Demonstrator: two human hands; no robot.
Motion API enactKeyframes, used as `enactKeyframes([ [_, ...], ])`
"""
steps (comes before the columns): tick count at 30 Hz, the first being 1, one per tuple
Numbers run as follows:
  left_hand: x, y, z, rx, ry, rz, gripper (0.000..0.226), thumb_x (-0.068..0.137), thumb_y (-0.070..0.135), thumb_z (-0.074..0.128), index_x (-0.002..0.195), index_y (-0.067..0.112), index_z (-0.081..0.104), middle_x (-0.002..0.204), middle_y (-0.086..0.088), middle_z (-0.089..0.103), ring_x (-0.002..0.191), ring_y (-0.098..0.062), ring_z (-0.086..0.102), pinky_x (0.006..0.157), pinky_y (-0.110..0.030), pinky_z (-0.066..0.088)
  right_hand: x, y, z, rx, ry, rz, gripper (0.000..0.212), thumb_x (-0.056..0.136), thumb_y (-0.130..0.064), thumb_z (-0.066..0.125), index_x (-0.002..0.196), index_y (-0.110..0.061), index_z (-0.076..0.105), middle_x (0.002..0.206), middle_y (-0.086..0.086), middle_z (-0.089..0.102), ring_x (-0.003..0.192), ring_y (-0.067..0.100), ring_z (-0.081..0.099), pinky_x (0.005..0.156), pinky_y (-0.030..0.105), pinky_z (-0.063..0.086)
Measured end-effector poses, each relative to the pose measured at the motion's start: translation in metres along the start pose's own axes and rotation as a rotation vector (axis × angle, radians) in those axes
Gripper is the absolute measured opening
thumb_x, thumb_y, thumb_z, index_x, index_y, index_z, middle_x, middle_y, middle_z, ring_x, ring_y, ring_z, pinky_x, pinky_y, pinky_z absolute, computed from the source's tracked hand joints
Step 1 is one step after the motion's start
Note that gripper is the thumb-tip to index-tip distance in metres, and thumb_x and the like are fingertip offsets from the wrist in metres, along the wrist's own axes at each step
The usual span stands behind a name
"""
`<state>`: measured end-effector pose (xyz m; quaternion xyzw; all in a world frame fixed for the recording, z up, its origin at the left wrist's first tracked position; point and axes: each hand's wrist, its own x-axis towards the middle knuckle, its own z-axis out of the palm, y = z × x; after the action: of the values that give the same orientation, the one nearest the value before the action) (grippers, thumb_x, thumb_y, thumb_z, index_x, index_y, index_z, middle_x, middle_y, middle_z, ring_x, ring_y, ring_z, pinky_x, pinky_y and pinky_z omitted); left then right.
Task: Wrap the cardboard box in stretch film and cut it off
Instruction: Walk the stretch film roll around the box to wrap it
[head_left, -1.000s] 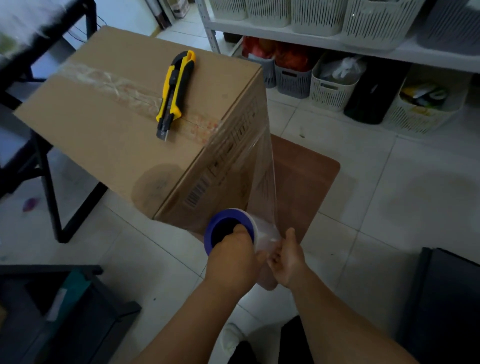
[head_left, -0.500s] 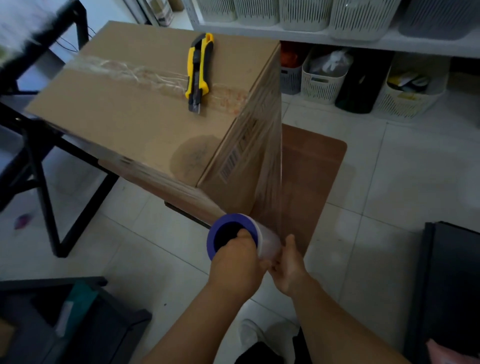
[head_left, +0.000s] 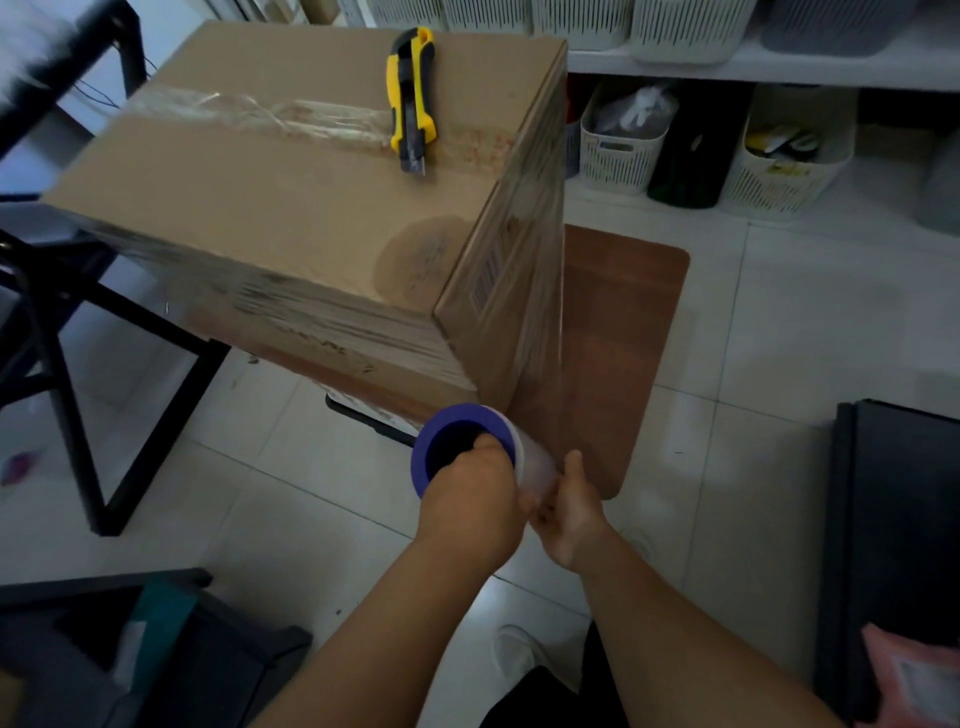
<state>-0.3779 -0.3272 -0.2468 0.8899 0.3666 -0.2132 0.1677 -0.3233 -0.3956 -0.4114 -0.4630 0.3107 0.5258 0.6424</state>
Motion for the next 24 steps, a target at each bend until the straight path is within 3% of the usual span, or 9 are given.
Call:
enactKeyframes([
  [4,-0.001,-0.005,0.0,-0.011,-0.006,-0.017,0.048,0.089,0.035,0.062,0.123,0.007,0.043,0.113,-0.009,0.063,0.098,-0.022,0.064,0.083,-0.031,0.054,-0.001,0.004,0.005,-0.003,-0.008,0.009,0.068,0.099,-0.058,0.026,0.138,-0.008,0.05,0.131,0.014,0.062,0.099,0.022,0.064,0.068,0.028,0.051],
  [8,0.0,-0.009,0.0,-0.01,-0.009,-0.045,0.045,0.09,0.034,0.06,0.122,0.008,0.043,0.113,-0.008,0.062,0.099,-0.02,0.063,0.08,-0.027,0.051,0.001,0.007,0.009,-0.044,-0.009,0.025,0.068,0.099,-0.058,0.024,0.137,-0.008,0.051,0.132,0.014,0.061,0.08,0.015,0.062,0.059,0.023,0.047],
  [12,0.003,-0.013,0.001,-0.034,-0.019,-0.082,0.044,0.09,0.033,0.061,0.122,0.009,0.043,0.112,-0.007,0.062,0.098,-0.02,0.063,0.078,-0.026,0.05,0.01,0.012,0.01,-0.07,-0.007,0.051,0.071,0.098,-0.061,0.023,0.135,-0.009,0.053,0.128,0.013,0.064,0.112,0.023,0.062,0.087,0.03,0.052],
  [14,0.005,-0.016,0.002,-0.026,-0.016,-0.097,0.043,0.09,0.03,0.061,0.123,0.009,0.043,0.111,-0.007,0.062,0.096,-0.02,0.064,0.077,-0.026,0.051,0.014,0.015,0.011,-0.072,-0.014,0.056,0.071,0.098,-0.061,0.021,0.135,-0.009,0.054,0.128,0.013,0.064,0.116,0.025,0.061,0.101,0.035,0.048],
  [16,0.006,-0.02,0.004,-0.017,-0.007,-0.101,0.042,0.09,0.029,0.061,0.123,0.008,0.043,0.11,-0.007,0.063,0.095,-0.019,0.064,0.075,-0.025,0.051,0.016,0.017,0.013,-0.077,-0.02,0.052,0.071,0.098,-0.06,0.021,0.135,-0.009,0.054,0.128,0.013,0.064,0.117,0.026,0.061,0.106,0.038,0.045],
  [20,0.006,-0.027,0.004,-0.03,0.009,-0.081,0.043,0.09,0.035,0.06,0.119,0.009,0.044,0.107,-0.006,0.063,0.091,-0.019,0.064,0.072,-0.024,0.049,0.018,0.023,0.019,-0.075,-0.019,0.039,0.069,0.099,-0.058,0.021,0.134,-0.008,0.055,0.13,0.014,0.063,0.111,0.024,0.061,0.094,0.031,0.048],
  [24,0.007,-0.036,0.003,-0.009,0.026,-0.052,0.044,0.091,0.039,0.059,0.119,0.009,0.044,0.107,-0.006,0.063,0.092,-0.019,0.064,0.069,-0.022,0.046,0.018,0.03,0.024,-0.04,-0.001,0.005,0.068,0.1,-0.056,0.022,0.133,-0.007,0.055,0.128,0.014,0.063,0.102,0.021,0.061,0.093,0.031,0.048],
])
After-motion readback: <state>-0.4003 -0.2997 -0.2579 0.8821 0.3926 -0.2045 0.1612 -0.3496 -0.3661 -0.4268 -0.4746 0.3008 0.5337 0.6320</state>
